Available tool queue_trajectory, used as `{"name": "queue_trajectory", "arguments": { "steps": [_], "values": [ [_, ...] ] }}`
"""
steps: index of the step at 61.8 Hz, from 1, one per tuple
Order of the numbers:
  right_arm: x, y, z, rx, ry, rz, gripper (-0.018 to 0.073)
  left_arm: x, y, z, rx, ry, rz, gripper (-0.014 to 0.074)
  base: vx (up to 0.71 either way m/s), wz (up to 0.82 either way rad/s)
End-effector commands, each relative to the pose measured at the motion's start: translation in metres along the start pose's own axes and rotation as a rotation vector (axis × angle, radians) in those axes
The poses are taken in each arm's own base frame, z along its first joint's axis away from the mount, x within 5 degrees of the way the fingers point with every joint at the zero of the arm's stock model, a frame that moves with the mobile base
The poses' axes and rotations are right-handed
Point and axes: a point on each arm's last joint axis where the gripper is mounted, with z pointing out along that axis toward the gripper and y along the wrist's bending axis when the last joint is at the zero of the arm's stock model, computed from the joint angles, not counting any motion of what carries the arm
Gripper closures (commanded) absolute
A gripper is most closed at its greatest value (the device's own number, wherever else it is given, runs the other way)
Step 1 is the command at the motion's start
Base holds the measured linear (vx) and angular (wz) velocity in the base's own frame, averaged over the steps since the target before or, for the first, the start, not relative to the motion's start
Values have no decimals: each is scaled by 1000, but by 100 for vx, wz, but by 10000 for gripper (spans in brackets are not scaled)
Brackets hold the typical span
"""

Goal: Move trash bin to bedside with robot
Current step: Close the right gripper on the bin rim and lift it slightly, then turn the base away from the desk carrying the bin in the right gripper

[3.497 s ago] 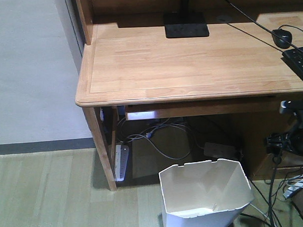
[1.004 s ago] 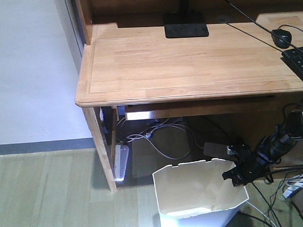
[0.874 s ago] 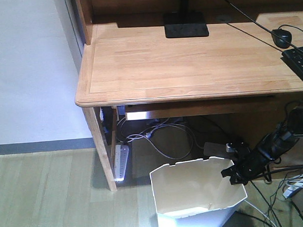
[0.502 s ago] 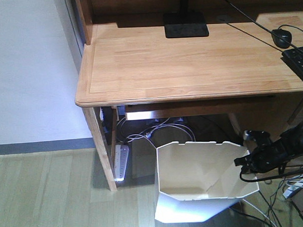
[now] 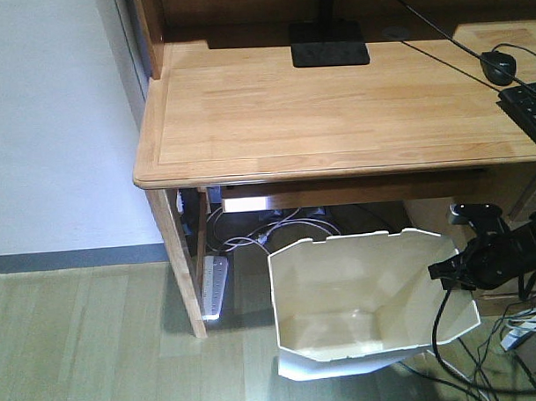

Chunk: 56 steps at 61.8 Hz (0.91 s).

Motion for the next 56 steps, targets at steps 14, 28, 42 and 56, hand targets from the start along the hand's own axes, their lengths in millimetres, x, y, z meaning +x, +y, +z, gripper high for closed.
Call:
{"name": "queue_trajectory", "arguments": {
  "steps": [14,28,42,56],
  "values": [
    [-20,29,-44,-151,-126,6,566,2,0,2,6,-55,-12,602,0,0],
    [-20,31,-44,-175,-124,5,566,2,0,2,6,-55,-12,602,0,0],
    [-20,31,-44,-169,-124,5,566,2,0,2,6,-55,-12,602,0,0],
    [-20,31,-44,-171,-124,5,566,2,0,2,6,-55,-12,602,0,0]
  ]
}}
